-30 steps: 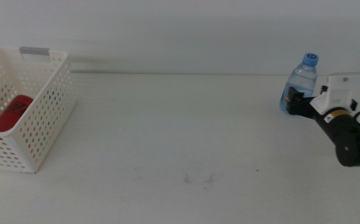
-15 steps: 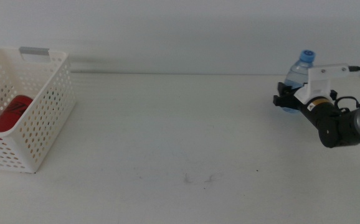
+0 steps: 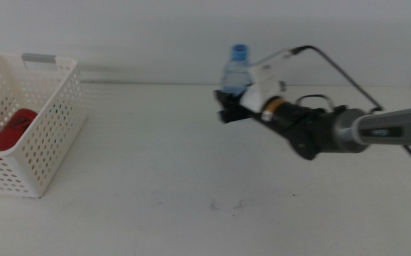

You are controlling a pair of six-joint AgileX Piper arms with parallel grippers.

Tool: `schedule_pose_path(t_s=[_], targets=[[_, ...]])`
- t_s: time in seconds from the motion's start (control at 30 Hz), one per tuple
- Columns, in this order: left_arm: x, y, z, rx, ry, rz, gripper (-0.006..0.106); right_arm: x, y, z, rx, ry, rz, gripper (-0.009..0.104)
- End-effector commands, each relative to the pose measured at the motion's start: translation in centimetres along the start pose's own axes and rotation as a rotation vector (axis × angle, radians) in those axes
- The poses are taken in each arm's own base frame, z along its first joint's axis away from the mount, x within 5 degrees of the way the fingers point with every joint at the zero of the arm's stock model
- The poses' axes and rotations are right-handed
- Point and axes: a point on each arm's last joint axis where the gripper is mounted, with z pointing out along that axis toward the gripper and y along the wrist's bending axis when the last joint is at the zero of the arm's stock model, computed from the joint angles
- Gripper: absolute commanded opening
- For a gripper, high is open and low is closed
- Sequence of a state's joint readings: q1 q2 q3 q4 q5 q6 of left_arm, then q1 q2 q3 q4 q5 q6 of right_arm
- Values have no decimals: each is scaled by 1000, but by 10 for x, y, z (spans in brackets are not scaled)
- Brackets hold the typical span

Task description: Use arms to grab the bottles and put them into the dustbin to the left of the table.

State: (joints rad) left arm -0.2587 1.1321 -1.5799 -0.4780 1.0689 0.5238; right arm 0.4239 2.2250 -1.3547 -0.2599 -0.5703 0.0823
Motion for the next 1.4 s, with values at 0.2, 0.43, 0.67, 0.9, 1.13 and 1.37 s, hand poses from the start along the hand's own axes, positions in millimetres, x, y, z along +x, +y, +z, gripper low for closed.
schedule_pose_path(t_s=[0.2,0.43,0.67,0.9,1.13,1.37], targets=[[-3,0,-1,-9,-28,1,94,-2,60,21,-120,-51,-27,-1],[-5,1,-1,-21,-49,1,94,4,69,22,-137,-17,-31,-1],[-5,1,-1,-21,-49,1,94,9,74,22,-163,23,-20,8],[-4,2,-1,-29,-44,7,94,8,81,17,-198,82,61,79],[-4,2,-1,-33,-44,9,94,0,80,-15,-194,123,96,91],[-4,2,-1,-36,-44,10,94,-40,74,-121,-156,172,208,91]])
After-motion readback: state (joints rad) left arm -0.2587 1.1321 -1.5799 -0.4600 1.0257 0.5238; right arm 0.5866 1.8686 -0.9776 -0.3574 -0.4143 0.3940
